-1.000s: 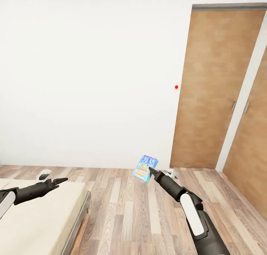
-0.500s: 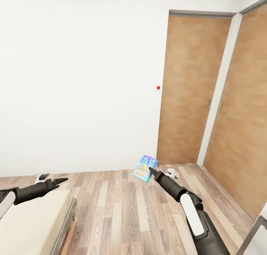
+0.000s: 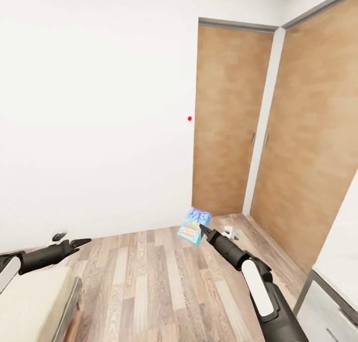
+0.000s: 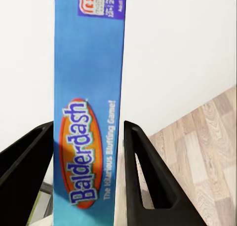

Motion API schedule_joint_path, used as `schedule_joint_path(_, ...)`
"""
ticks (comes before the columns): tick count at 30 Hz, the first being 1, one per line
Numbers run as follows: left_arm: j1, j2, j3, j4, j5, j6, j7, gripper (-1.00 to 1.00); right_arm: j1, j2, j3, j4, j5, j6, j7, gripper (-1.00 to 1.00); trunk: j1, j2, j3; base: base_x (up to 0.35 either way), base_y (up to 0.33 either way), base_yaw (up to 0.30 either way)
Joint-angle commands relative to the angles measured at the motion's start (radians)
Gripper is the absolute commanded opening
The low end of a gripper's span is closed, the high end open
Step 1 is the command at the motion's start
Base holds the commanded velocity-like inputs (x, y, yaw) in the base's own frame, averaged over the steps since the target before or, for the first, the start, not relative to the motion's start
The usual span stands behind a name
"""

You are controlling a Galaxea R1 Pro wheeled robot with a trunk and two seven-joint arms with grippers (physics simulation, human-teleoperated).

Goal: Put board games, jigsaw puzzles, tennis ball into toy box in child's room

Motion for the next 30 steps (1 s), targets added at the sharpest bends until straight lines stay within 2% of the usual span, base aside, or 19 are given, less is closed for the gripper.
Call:
schedule_joint_path(1, 0.000, 0.000, 0.001, 0.000, 0.003, 0.006, -0.001, 1.00, -0.001, 0.001, -0.004, 0.000, -0.007, 0.008, 0.003, -1.00, -0.003, 0.005, 0.001, 0.000, 0.000, -0.281)
schedule_joint_path(7, 0.000, 0.000, 0.001, 0.000, 0.004, 0.007, -0.001, 1.00, -0.001, 0.002, -0.004, 0.000, -0.007, 0.008, 0.003, -1.00, -0.026, 0.047, 0.020, 0.000, 0.000, -0.281)
schedule_joint_path(21, 0.000, 0.000, 0.001, 0.000, 0.004, 0.004, -0.002, 1.00, -0.002, 0.002, -0.003, 0.000, -0.005, 0.008, 0.002, -1.00, -0.026, 0.047, 0.020, 0.006, 0.006, -0.281)
schedule_joint_path(30, 0.000, 0.000, 0.000, 0.000, 0.004, 0.004, -0.002, 1.00, -0.002, 0.002, -0.003, 0.000, -0.005, 0.008, 0.003, -1.00, -0.026, 0.047, 0.020, 0.150, 0.114, -0.281)
